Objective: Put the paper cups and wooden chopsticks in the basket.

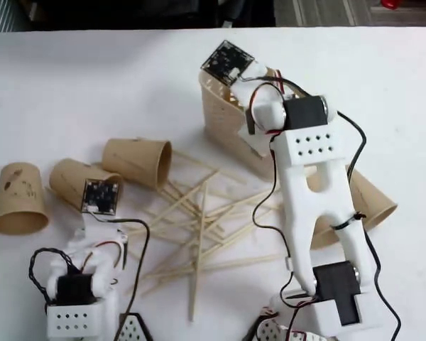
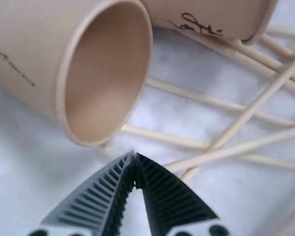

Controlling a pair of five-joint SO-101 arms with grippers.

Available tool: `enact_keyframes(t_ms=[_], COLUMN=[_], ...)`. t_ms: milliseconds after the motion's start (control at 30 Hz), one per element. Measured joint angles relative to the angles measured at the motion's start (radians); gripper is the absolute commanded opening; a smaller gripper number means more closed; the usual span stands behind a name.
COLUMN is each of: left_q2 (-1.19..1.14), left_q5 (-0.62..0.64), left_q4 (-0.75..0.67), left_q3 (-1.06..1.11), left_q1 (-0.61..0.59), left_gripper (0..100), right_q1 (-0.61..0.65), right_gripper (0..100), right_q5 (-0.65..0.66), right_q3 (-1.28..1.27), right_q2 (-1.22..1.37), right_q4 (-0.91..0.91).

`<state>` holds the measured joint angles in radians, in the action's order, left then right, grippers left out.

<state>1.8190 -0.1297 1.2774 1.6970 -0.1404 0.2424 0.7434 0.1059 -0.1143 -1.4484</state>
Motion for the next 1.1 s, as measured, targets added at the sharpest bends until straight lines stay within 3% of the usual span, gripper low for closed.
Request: enact_keyframes(t_ms=[167,333,600,900,1100], left_q2=[0.000,0.000,0.000,0.000,0.000], left_q5=[0.000,0.000,0.000,0.000,0.000], left_q4=[0.000,0.000,0.000,0.000,0.000], left_q3=[0.000,0.000,0.000,0.000,0.000], left_q1=[0.000,0.000,0.000,0.000,0.000], left_gripper=[3,3,3,3,3], right_q1=[-0.002,-0.009,-0.034,-0.302,-0.470], right_gripper=[15.7,30.6,31.2,31.2,31.2], right_q5=[0.006,-0.084,-0.117,-0.112,0.161], right_q3=[0.014,0.095,0.216,-0.055,-0.354], right_q2=[0.000,-0.032,-0.261,-0.520,-0.695], right_q4=[-0.012,-0.072,-0.250,-0.262,-0.262])
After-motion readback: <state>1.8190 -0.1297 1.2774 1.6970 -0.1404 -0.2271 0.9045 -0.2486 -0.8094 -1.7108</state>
